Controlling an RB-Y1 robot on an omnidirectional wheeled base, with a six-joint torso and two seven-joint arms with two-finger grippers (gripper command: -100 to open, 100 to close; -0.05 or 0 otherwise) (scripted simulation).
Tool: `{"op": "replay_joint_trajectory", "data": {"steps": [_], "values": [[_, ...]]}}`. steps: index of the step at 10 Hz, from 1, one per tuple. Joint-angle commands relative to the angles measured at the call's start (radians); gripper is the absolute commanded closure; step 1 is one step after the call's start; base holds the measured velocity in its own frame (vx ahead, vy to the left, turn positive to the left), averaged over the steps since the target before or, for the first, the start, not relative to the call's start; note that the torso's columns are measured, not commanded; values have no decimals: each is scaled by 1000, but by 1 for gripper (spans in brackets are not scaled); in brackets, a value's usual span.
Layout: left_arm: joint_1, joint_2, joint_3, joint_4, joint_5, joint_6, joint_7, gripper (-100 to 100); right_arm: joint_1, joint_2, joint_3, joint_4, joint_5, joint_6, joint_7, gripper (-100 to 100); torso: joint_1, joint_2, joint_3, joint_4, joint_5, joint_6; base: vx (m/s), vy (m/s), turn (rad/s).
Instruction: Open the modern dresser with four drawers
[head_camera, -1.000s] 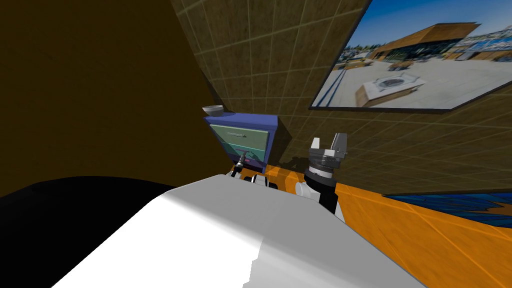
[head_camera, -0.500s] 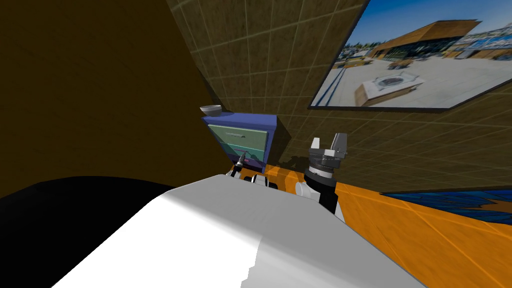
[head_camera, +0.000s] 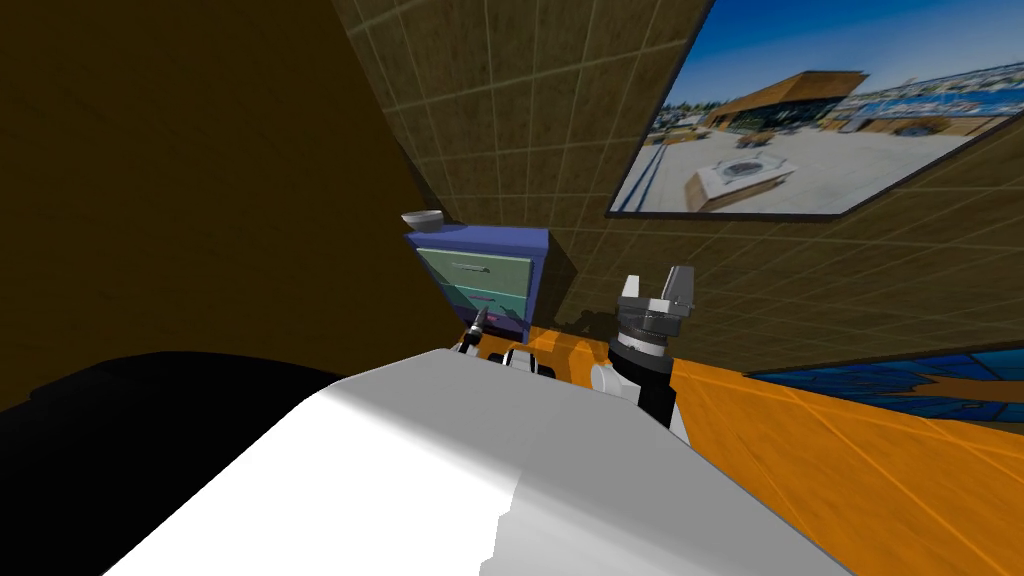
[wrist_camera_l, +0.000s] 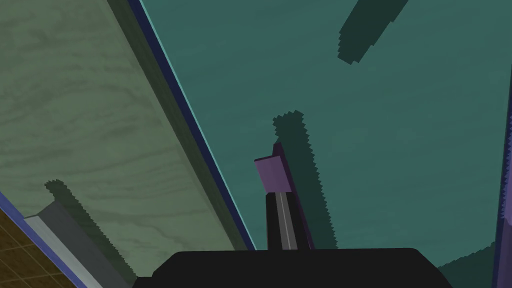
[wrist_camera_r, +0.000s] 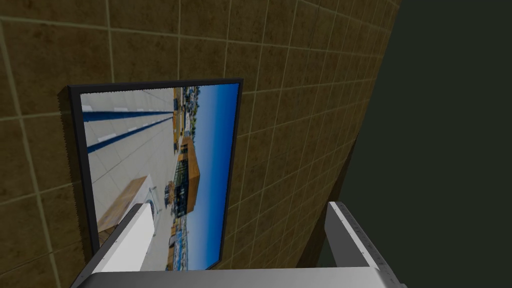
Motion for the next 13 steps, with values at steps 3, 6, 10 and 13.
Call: {"op": "replay_joint_trajectory", "data": {"steps": [3,6,10,13], "values": [[90,26,-21,-118,46,33,-7,100,0,0,0,0,0,0,0,0,0,1,1,0,0,0,-86,-12,-73],[81,32,-18,-135,53,73,-1,-100,0,0,0,0,0,0,0,0,1,-3,-1,-1,0,0,-13,-13,-39],[55,35,-11,-130,55,104,5,-100,1,0,0,0,0,0,0,0,0,-1,-1,0,0,0,137,-6,-18],[38,38,-7,-127,57,120,7,100,0,0,0,0,0,0,0,0,0,4,3,1,0,0,34,-7,-3]]}}
